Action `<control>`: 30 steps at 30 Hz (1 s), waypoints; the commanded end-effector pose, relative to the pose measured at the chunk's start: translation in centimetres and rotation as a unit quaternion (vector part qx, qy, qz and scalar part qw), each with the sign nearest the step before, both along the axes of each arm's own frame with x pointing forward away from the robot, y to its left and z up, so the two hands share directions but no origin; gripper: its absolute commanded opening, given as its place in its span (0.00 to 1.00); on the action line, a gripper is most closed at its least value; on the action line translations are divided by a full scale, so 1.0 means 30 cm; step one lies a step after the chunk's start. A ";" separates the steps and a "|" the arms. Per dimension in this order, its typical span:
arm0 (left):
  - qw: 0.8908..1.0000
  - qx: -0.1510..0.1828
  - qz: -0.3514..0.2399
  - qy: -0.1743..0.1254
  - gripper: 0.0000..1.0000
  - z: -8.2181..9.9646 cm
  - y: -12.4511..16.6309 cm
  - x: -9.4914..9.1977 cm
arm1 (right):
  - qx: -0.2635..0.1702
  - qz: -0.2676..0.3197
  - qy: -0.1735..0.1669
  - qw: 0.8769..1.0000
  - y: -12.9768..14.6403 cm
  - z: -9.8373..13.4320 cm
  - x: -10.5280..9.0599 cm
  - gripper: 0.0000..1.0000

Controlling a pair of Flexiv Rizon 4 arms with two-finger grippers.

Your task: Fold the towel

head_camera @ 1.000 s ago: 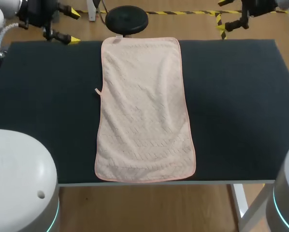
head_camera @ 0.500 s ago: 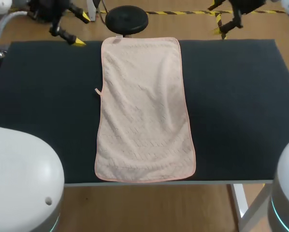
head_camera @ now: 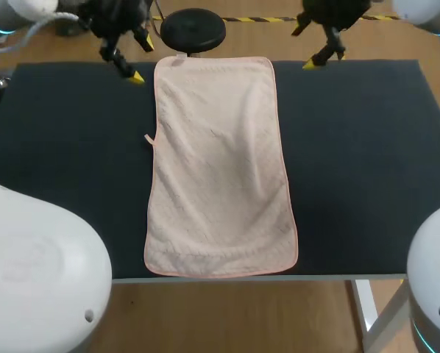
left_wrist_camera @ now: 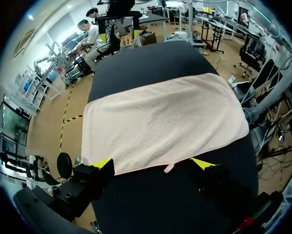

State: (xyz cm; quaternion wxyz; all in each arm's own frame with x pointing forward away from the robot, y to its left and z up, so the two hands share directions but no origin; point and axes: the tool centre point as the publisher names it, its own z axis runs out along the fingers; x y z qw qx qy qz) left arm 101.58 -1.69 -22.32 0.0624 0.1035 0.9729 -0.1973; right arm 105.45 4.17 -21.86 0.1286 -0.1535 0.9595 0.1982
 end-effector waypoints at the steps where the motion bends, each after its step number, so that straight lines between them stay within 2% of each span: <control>1: 1.000 0.026 0.008 -0.014 1.00 -0.043 -0.021 -0.026 | -0.042 -0.018 -0.005 0.999 0.041 -0.030 -0.003 1.00; 5: 0.999 0.043 0.010 -0.012 1.00 -0.083 -0.026 -0.035 | -0.051 -0.025 -0.007 0.998 0.063 -0.063 -0.016 1.00; 6: 0.999 0.046 0.012 -0.012 1.00 -0.089 -0.028 -0.037 | -0.067 -0.042 0.005 0.997 0.064 -0.073 -0.018 1.00; 8: 0.998 0.052 0.017 -0.017 1.00 -0.097 -0.028 -0.036 | -0.070 -0.059 0.020 0.996 0.062 -0.080 -0.020 1.00; 12: 0.998 0.055 0.021 -0.024 1.00 -0.101 -0.036 -0.030 | -0.064 -0.085 0.027 0.994 0.072 -0.083 -0.049 1.00; 13: 0.998 0.058 0.024 -0.027 1.00 -0.103 -0.040 -0.029 | -0.072 -0.104 0.032 0.991 0.073 -0.091 -0.058 1.00; 14: 0.997 0.063 0.027 -0.027 1.00 -0.107 -0.045 -0.029 | -0.059 -0.105 0.036 0.992 0.075 -0.100 -0.067 1.00; 16: 0.997 0.065 0.034 -0.024 1.00 -0.118 -0.054 -0.032 | -0.064 -0.115 0.036 0.991 0.082 -0.124 -0.083 1.00; 18: 0.996 0.075 0.033 -0.025 1.00 -0.132 -0.065 -0.038 | -0.061 -0.125 0.051 0.989 0.086 -0.154 -0.092 1.00; 19: 0.995 0.086 0.040 -0.025 1.00 -0.139 -0.069 -0.042 | -0.062 -0.129 0.052 0.988 0.086 -0.166 -0.097 1.00; 27: 0.996 0.081 0.045 -0.003 1.00 -0.214 -0.099 -0.080 | -0.065 -0.131 0.078 0.986 0.109 -0.271 -0.125 1.00; 30: 0.994 0.096 0.046 0.000 1.00 -0.247 -0.104 -0.102 | -0.072 -0.132 0.082 0.985 0.113 -0.298 -0.136 1.00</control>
